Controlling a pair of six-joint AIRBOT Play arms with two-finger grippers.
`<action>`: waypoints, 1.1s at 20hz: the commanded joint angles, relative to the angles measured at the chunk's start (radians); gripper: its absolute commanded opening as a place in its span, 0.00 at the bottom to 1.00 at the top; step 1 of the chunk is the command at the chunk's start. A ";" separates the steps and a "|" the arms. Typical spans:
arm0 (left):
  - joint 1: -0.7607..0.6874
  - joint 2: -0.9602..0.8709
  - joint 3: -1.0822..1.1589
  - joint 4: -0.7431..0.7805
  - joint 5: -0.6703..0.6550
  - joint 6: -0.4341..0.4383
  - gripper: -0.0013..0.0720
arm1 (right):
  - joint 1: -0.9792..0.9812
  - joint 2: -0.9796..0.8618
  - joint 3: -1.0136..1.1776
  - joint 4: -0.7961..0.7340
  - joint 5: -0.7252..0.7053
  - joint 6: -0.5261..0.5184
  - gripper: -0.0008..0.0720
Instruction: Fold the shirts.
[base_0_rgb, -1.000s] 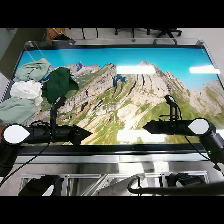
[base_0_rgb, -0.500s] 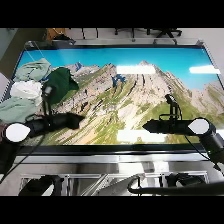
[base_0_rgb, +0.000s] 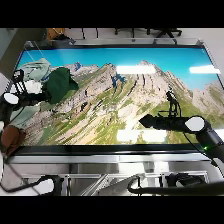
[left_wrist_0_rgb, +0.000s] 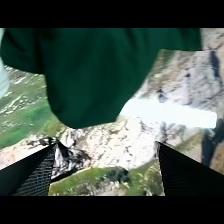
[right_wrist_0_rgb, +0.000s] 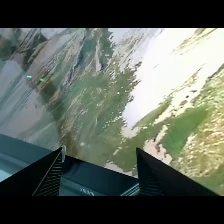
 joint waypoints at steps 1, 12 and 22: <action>0.089 -0.276 0.205 -0.158 -0.089 -0.010 0.96 | 0.000 -0.042 0.000 -0.004 -0.037 0.000 0.70; 0.014 -0.586 0.564 -0.226 -0.345 -0.005 0.05 | 0.000 -0.105 0.000 0.005 -0.055 0.004 0.70; -0.272 -0.217 0.812 -0.230 -0.740 -0.075 0.04 | -0.127 -0.105 0.056 0.007 0.011 -0.057 0.30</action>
